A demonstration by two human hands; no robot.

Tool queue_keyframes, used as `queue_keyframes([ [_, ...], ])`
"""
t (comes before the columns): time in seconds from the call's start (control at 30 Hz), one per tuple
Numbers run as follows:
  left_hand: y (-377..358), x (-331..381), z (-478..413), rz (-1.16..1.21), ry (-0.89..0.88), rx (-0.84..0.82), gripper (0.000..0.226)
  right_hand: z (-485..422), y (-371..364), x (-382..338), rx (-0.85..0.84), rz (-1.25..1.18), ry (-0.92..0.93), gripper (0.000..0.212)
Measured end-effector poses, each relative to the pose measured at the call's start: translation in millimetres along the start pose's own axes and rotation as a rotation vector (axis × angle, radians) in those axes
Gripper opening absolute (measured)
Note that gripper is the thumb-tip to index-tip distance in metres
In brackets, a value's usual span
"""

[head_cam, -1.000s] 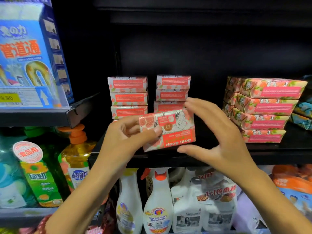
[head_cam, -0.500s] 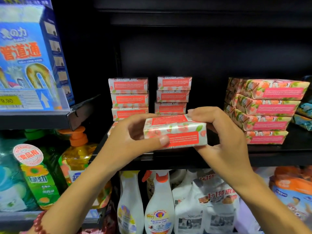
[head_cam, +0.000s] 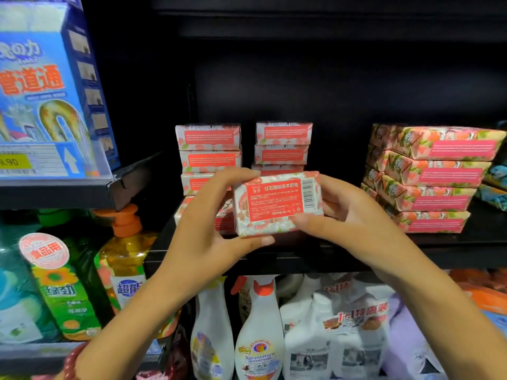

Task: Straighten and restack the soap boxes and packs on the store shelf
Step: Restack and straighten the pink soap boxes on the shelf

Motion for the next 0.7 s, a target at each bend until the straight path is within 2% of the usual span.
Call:
queue_keyframes([
  [0.07, -1.8, -1.8, 1.3, -0.006, 0.000, -0.018, 0.065, -2.9, 1.2, 1.0, 0.055, -0.028, -0.020, 0.044],
  [0.2, 2.6, -5.7, 2.6, 0.016, 0.062, -0.031, 0.071, -0.8, 3.6, 0.1, 0.190, 0.016, 0.015, 0.044],
  [0.33, 12.7, -11.0, 0.5, 0.173, 0.204, 0.035, 0.071, 6.0, -4.4, -13.4, 0.346, 0.364, 0.248, 0.035],
  [0.5, 11.5, -20.8, 0.0, 0.231, 0.398, -0.036, 0.074, 9.8, -13.4, -17.6, 0.352, 0.404, 0.502, 0.028],
  [0.6, 16.3, -16.8, 0.9, 0.217, 0.338, 0.005, 0.066, 8.8, -16.7, -12.8, 0.338, 0.430, 0.494, 0.031],
  [0.7, 33.1, -18.2, 3.2, 0.132, 0.291, 0.150, 0.071, 5.7, -12.8, -0.9, 0.343, 0.451, 0.346, 0.042],
])
Point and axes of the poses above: each hand's wrist, its own z-axis away from the middle knuckle, its own y-axis out of the back of the hand, x = y × z, the point moved 5 cm from there along -z, towards the middle knuckle, and after that the axes turned 13 degrees about z, right-handed, at the moved point
